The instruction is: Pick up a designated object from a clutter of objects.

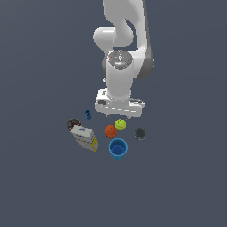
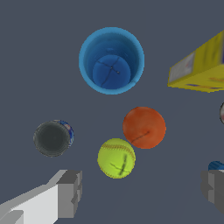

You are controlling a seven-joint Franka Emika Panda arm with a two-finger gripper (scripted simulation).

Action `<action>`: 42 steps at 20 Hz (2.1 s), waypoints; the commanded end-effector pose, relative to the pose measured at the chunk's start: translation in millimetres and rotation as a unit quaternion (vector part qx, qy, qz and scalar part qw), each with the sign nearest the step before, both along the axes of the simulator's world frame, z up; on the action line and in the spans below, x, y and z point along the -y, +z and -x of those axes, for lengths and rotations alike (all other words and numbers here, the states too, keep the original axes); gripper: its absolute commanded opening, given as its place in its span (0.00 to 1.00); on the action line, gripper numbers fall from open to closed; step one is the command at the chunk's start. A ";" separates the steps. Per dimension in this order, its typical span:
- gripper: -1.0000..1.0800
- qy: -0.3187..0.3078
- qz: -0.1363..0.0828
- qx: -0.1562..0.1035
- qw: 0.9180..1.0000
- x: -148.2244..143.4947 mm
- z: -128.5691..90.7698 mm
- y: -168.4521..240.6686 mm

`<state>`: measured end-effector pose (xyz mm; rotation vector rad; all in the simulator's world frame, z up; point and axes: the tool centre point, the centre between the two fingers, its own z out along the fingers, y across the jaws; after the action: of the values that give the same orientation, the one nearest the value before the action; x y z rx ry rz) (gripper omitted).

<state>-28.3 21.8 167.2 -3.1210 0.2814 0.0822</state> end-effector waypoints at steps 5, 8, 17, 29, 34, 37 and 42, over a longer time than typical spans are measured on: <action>0.96 -0.028 0.005 0.013 1.000 -10.3 17.8 -40.7; 0.96 -0.037 0.006 0.018 0.999 -13.8 25.1 -53.8; 0.96 -0.053 0.007 0.025 0.998 -19.4 38.7 -74.4; 0.96 -0.053 0.007 0.025 0.998 -19.8 40.0 -92.1; 0.96 -0.054 0.007 0.025 0.998 -19.8 40.6 -114.1; 0.96 -0.054 0.007 0.025 0.998 -19.8 40.5 -122.1; 0.00 -0.054 0.007 0.025 0.998 -19.9 40.4 -126.0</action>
<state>-68.9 41.8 42.2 -3.1092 0.4501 0.0011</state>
